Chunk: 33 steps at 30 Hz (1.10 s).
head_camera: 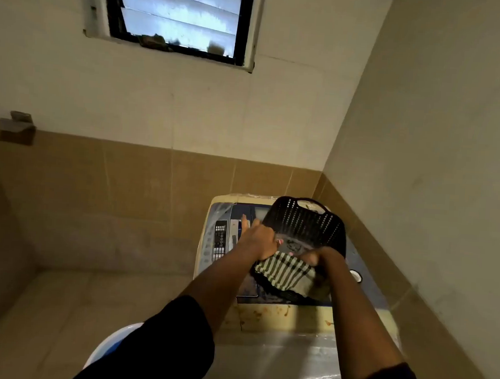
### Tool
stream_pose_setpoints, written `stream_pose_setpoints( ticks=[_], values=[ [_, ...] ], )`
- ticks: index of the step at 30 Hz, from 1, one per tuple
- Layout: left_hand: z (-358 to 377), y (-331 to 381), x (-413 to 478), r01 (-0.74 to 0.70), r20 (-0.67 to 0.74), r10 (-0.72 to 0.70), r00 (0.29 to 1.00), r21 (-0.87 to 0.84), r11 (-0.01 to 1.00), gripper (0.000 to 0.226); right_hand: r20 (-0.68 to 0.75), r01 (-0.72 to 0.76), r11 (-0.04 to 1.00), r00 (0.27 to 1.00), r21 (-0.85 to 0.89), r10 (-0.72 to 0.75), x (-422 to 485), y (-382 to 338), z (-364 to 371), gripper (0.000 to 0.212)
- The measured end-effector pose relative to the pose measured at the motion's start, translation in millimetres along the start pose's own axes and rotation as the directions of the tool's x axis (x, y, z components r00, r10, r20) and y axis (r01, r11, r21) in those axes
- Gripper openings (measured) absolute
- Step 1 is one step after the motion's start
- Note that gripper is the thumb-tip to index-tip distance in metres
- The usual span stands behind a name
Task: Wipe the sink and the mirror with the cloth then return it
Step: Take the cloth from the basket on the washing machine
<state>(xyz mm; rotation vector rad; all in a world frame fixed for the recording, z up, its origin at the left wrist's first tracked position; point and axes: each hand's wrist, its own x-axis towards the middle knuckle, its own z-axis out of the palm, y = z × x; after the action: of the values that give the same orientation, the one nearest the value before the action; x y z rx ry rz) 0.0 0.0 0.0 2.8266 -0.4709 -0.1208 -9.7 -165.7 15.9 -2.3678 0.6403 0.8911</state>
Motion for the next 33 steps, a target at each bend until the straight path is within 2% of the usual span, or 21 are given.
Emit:
stream_pose_setpoints(
  ticks=[3, 5, 7, 9, 10, 12, 13, 14, 16, 18, 20, 22, 24, 26, 29, 32, 33],
  values=[
    [-2.4, 1.9, -2.1, 0.008, 0.016, -0.009, 1.000, 0.097, 0.995, 0.047, 0.006, -0.002, 0.998, 1.000, -0.070, 0.003, -5.0, -6.0, -1.1, 0.065],
    [-2.9, 1.8, -1.8, 0.002, 0.005, -0.003, 1.000, 0.096, 0.995, 0.048, -0.010, 0.045, 0.994, 0.999, -0.098, -0.047, -10.5, -3.9, -4.3, 0.060],
    [-5.2, 3.0, -3.0, 0.006, -0.008, -0.006, 1.000, 0.071, 0.997, 0.048, -0.053, 0.157, 0.984, 0.985, -0.088, -0.162, -4.6, -1.9, -10.7, 0.062],
    [-9.2, 4.2, -5.3, 0.016, -0.045, -0.016, 0.999, 0.003, 1.000, 0.048, -0.027, 0.330, 0.937, 0.942, -0.118, -0.335, 12.0, -2.0, -25.1, 0.059],
    [-12.3, 3.9, -5.0, 0.018, -0.055, -0.021, 0.998, -0.052, 0.998, 0.046, -0.015, 0.404, 0.911, 0.913, -0.085, -0.407, 16.8, -4.6, -32.5, 0.049],
    [-21.3, 2.8, -6.6, 0.006, -0.048, -0.019, 0.999, -0.251, 0.968, 0.037, -0.058, 0.552, 0.832, 0.830, -0.052, -0.554, -32.1, -14.3, -32.4, 0.025],
    [-27.4, 1.5, -10.8, -0.016, -0.033, 0.003, 0.999, -0.405, 0.914, 0.036, -0.094, 0.615, 0.787, 0.781, -0.052, -0.617, -58.5, -20.4, -30.1, 0.020],
    [-33.7, 0.8, -16.8, -0.049, -0.013, 0.051, 0.999, -0.570, 0.820, 0.037, -0.110, 0.667, 0.741, 0.734, -0.071, -0.671, -76.3, -23.6, -27.9, 0.025],
    [-48.9, -5.0, -38.7, -0.078, 0.007, 0.143, 0.990, -0.814, 0.575, 0.042, -0.134, 0.748, 0.643, 0.629, -0.163, -0.766, -107.4, -30.6, -14.4, 0.040],
    [-65.1, -18.7, -68.0, -0.087, -0.022, 0.162, 0.987, -0.911, 0.404, 0.049, -0.160, 0.777, 0.569, 0.547, -0.270, -0.822, -133.5, -38.2, 2.2, 0.049],
    [-75.0, -44.0, -100.6, -0.108, -0.052, 0.162, 0.985, -0.927, 0.360, 0.050, -0.144, 0.822, 0.492, 0.471, -0.288, -0.870, -161.5, -49.0, 25.3, 0.045],
    [-81.0, -73.5, -135.3, -0.125, -0.062, 0.152, 0.986, -0.886, 0.447, 0.052, -0.113, 0.870, 0.419, 0.403, -0.260, -0.908, -185.0, -62.2, 50.3, 0.045],
    [-85.5, -108.0, -177.2, -0.125, -0.095, 0.082, 0.992, -0.779, 0.614, 0.048, -0.055, 0.902, 0.341, 0.339, -0.264, -0.939, -208.3, -80.0, 84.0, 0.050],
    [-88.8, -146.4, -230.2, -0.098, -0.133, 0.008, 0.991, -0.689, 0.718, 0.040, 0.021, 0.922, 0.286, 0.302, -0.262, -0.953, -229.0, -99.8, 125.8, 0.052],
    [-92.3, -200.6, -322.6, -0.014, -0.166, -0.123, 0.978, -0.647, 0.763, 0.028, 0.119, 0.943, 0.224, 0.258, -0.247, -0.959, -253.8, -128.4, 195.3, 0.052],
    [-90.5, -243.5, -432.1, 0.051, -0.236, -0.283, 0.929, -0.678, 0.733, 0.015, 0.188, 0.969, 0.138, 0.177, -0.206, -0.966, -289.4, -155.8, 285.1, 0.052],
    [-88.4, -255.8, -469.0, 0.088, -0.260, -0.352, 0.899, -0.681, 0.727, 0.017, 0.207, 0.976, 0.107, 0.146, -0.188, -0.967, -303.9, -164.1, 319.1, 0.051]
  ],
)
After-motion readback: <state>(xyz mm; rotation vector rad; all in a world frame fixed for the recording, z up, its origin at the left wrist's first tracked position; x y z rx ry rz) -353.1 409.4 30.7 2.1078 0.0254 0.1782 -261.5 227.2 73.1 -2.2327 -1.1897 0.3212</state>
